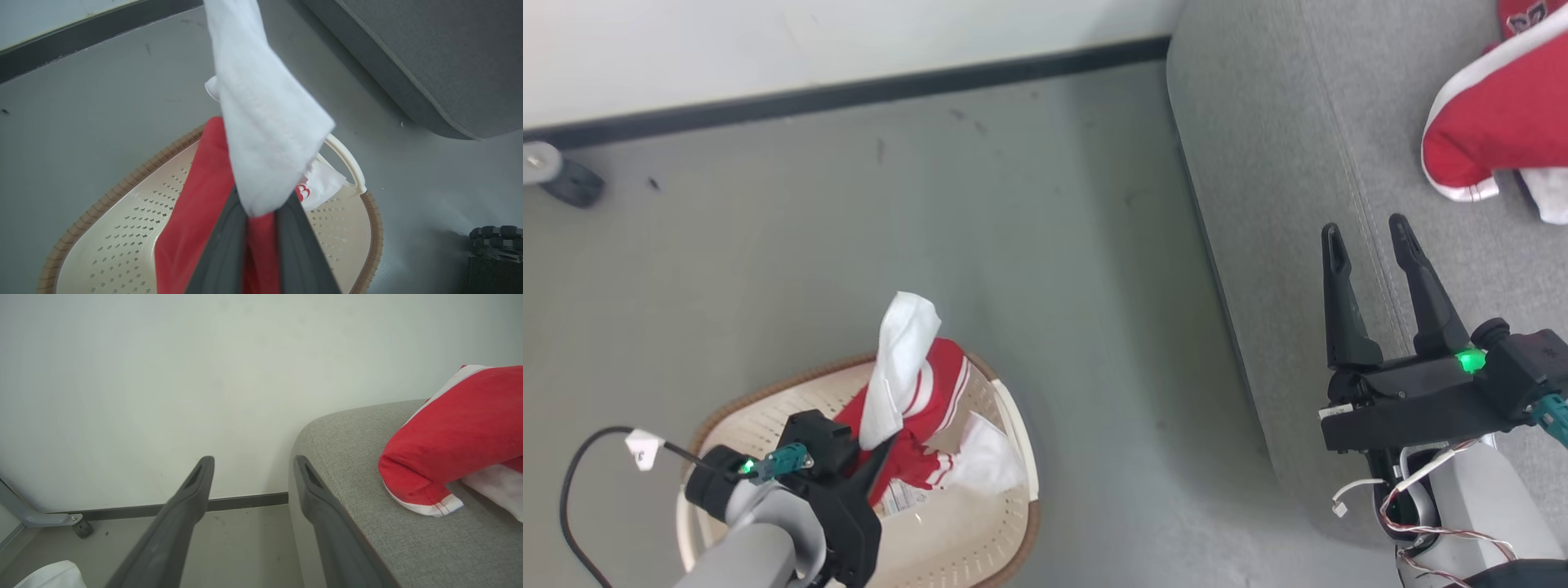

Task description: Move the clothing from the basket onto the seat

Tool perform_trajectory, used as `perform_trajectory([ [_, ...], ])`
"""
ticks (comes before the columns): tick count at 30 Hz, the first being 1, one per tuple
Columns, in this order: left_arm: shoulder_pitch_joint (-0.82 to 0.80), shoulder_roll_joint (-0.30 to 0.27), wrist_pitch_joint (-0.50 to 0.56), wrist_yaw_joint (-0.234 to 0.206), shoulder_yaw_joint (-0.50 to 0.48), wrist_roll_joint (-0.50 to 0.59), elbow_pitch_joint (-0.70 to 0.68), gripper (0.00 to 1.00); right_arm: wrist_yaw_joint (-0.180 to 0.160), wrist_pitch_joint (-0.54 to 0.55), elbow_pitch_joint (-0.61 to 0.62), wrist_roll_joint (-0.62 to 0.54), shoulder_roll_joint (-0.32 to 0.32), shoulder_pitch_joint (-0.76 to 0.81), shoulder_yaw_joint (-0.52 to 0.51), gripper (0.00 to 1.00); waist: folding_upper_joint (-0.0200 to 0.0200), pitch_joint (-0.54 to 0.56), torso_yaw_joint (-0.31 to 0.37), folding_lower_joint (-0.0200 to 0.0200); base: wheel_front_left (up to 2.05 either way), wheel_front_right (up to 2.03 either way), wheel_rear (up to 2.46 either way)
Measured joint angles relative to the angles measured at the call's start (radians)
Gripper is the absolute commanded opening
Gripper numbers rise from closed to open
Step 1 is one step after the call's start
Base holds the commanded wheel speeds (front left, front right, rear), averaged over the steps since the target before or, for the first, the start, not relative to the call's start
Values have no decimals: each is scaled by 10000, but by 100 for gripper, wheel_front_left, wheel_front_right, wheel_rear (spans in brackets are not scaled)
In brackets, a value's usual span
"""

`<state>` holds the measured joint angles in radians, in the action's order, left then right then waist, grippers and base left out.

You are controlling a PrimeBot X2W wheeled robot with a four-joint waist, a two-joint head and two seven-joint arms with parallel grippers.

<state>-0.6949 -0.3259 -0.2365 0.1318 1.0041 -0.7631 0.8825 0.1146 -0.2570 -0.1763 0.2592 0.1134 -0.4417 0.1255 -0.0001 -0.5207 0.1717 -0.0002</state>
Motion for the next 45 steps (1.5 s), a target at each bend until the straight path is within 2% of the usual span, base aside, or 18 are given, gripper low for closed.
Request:
perform_trajectory([
  [4,370,153,-46,0,-113,-522,-353,0,15,2,-238,144,2,74,0,100,0,589,-248,0,0,0,0],
  [14,933,128,-121,0,-293,-1258,-1639,0,88,2,-844,504,171,731,69,100,-1,2242,-842,0,0,0,0],
  [25,1093,-40,-127,0,-957,-1710,-3336,0,88,2,-849,1225,186,1475,750,100,0,3769,-1130,0,0,0,0],
  [34,952,-44,-128,0,-1335,-1710,-4209,0,88,2,-677,1645,378,1566,1551,100,0,4355,-1122,1,0,0,0],
  [45,609,-140,-128,0,-1695,-1670,-4842,0,90,4,-606,1996,740,1656,2568,100,2,4553,-1033,2,0,0,0],
])
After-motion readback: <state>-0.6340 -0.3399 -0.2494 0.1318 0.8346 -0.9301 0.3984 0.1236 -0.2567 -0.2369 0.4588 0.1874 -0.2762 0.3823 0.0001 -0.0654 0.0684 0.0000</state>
